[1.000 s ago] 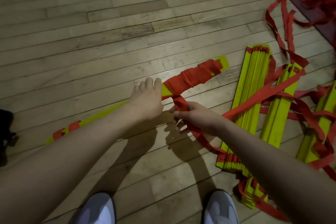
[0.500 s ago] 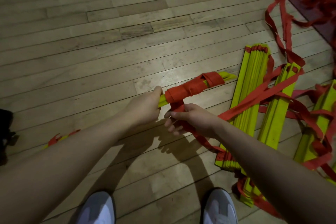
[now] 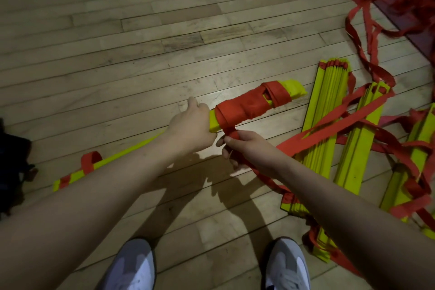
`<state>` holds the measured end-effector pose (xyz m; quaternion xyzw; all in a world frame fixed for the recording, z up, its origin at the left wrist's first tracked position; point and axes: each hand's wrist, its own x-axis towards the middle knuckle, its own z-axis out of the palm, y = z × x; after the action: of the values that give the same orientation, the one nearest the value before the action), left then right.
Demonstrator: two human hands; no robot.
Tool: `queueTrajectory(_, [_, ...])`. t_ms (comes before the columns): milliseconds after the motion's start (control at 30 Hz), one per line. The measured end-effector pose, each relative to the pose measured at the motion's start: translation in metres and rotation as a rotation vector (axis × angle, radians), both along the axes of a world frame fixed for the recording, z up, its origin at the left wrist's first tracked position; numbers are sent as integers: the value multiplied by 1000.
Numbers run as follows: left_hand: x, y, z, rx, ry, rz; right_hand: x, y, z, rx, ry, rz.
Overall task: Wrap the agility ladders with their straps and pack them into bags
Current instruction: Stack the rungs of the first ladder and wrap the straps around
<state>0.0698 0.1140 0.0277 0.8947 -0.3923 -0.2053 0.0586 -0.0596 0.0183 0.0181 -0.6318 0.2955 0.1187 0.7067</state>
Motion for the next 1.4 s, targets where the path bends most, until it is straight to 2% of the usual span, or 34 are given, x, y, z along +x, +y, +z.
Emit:
queueTrajectory(167, [-4, 1, 1, -32, -62, 27, 9, 6, 10, -171, -73, -92])
queueTrajectory(367, [9, 13, -1, -72, 56, -231, 0, 5, 6, -201, -64, -158])
queueTrajectory(467, [17, 21, -4, -170, 55, -320, -4, 7, 6, -160, -67, -147])
queueTrajectory(567, [12, 27, -7, -326, 121, -248, -2, 10, 7, -159, -66, -215])
queueTrajectory(667, [3, 26, -9, -393, 150, -168, 1, 15, 4, -232, -38, -291])
queueTrajectory(767, [0, 24, -11, -363, 97, -128, 0, 14, 2, -204, 2, -274])
queueTrajectory(867, [0, 28, -14, -310, -47, -173, -5, 6, 3, -112, 6, -87])
queueTrajectory(1033, [-4, 28, -13, -195, -39, -80, -14, -1, -1, -121, 101, 147])
queueTrajectory(1233, [-5, 19, -15, -246, -7, 69, -18, 5, -2, -216, 159, 184])
queueTrajectory(1300, [-5, 17, -16, -249, 7, 65, -18, 7, -2, -165, 143, 157])
queueTrajectory(1400, [-8, 12, -19, -206, 122, 52, -14, 8, 0, -26, 99, 86])
